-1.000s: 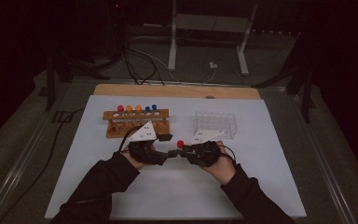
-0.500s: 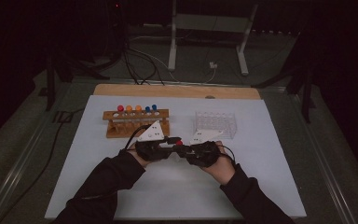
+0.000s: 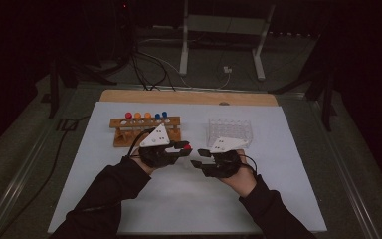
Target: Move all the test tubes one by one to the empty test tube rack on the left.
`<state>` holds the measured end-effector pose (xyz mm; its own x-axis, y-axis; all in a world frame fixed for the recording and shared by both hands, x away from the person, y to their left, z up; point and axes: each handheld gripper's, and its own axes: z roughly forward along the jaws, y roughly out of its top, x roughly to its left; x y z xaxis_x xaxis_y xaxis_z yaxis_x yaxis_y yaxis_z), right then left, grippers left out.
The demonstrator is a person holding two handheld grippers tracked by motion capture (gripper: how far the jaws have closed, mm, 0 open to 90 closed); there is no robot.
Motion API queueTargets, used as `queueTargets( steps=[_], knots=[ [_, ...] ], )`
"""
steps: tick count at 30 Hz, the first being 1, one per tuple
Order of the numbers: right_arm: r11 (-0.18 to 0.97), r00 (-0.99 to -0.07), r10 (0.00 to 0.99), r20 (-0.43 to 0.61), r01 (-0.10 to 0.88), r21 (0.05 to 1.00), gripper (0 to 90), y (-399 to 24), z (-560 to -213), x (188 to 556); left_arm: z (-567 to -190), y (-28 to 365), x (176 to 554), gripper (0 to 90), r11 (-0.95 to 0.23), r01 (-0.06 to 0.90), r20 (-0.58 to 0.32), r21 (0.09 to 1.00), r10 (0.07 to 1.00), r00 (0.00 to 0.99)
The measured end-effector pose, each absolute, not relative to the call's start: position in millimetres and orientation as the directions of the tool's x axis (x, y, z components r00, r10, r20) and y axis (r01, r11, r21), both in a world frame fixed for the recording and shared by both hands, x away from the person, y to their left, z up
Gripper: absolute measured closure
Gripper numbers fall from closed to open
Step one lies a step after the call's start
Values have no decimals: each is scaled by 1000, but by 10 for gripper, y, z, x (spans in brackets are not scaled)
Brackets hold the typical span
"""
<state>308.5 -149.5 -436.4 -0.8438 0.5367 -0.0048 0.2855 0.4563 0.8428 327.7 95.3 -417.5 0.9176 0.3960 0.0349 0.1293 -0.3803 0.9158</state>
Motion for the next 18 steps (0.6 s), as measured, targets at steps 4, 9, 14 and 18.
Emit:
queueTargets(
  steps=[4,9,14,18],
  knots=[
    [438,-836,548,7,294,850,372,-1551,-4364,3076,-4103,1046,3294,720,-368,134,32,920,412,911],
    [420,-827,562,20,306,854,217,-1597,-4360,3066,-4007,1176,3319,720,-353,135,38,926,442,896],
    [405,-823,566,34,314,858,75,-1638,-4352,3062,-3900,1347,3353,720,-331,135,45,934,483,874],
    [396,-832,552,53,317,862,0,-1683,-4344,3069,-3820,1501,3389,720,-316,144,45,938,520,853]
  ],
)
